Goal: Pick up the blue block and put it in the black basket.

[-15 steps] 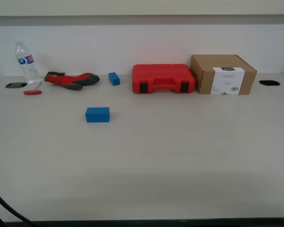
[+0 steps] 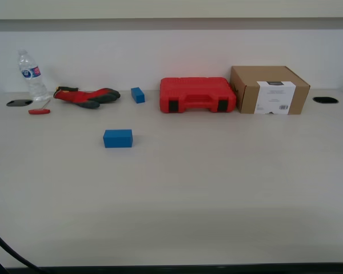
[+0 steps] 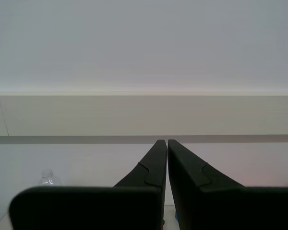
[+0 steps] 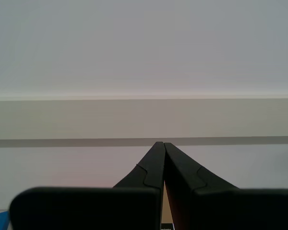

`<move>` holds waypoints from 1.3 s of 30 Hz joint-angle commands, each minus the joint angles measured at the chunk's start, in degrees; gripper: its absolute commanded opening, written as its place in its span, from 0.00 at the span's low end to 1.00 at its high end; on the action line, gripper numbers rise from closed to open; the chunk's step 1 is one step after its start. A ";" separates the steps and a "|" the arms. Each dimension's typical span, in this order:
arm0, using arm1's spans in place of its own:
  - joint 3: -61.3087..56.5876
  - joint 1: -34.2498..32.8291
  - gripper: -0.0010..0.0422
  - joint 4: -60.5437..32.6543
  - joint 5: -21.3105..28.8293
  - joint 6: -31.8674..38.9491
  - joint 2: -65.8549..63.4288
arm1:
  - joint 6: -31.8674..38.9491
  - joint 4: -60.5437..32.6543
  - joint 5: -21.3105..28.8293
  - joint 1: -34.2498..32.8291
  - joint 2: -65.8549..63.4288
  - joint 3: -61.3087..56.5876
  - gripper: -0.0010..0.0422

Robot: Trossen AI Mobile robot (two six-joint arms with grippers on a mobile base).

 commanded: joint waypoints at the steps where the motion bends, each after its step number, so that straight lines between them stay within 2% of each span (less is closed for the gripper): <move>1: 0.07 0.00 0.02 0.15 0.00 0.00 0.02 | 0.07 0.20 0.04 -0.02 -0.02 0.00 0.02; 18: 0.07 0.00 0.02 0.15 0.00 0.00 0.02 | -0.61 0.57 -0.83 -0.02 0.42 1.81 0.02; 20: 0.07 0.00 0.02 0.13 0.00 0.00 0.02 | -0.61 -0.76 2.80 -0.02 2.29 2.38 0.02; 23: 0.07 0.00 0.02 0.15 0.00 0.00 0.02 | -0.31 -6.64 14.49 -0.20 8.11 3.50 0.02; 24: 0.07 0.00 0.02 0.15 0.00 0.00 0.02 | 0.59 -8.63 16.70 -0.50 11.13 3.74 0.02; 27: 0.07 -0.02 0.02 0.02 0.00 0.00 0.02 | 7.54 -9.53 17.00 -0.83 19.87 3.78 0.02; 29: 0.07 -0.02 0.02 0.02 0.00 0.00 0.02 | 7.67 -8.90 17.20 -0.92 25.20 4.20 0.02; 32: 0.07 -0.02 0.02 0.04 0.00 0.00 0.02 | 11.26 -9.68 21.22 -1.33 32.81 6.78 0.02; 33: 0.07 0.00 0.02 0.00 0.00 0.00 0.02 | 14.53 -10.84 23.12 -1.66 35.69 8.24 0.02; 36: 0.07 -0.02 0.02 0.02 0.00 0.00 0.02 | 26.25 -19.71 22.27 -3.04 41.44 13.05 0.02; 39: 0.07 -0.02 0.02 0.04 0.00 0.00 0.02 | 40.63 -31.54 15.58 -5.20 46.69 19.47 0.02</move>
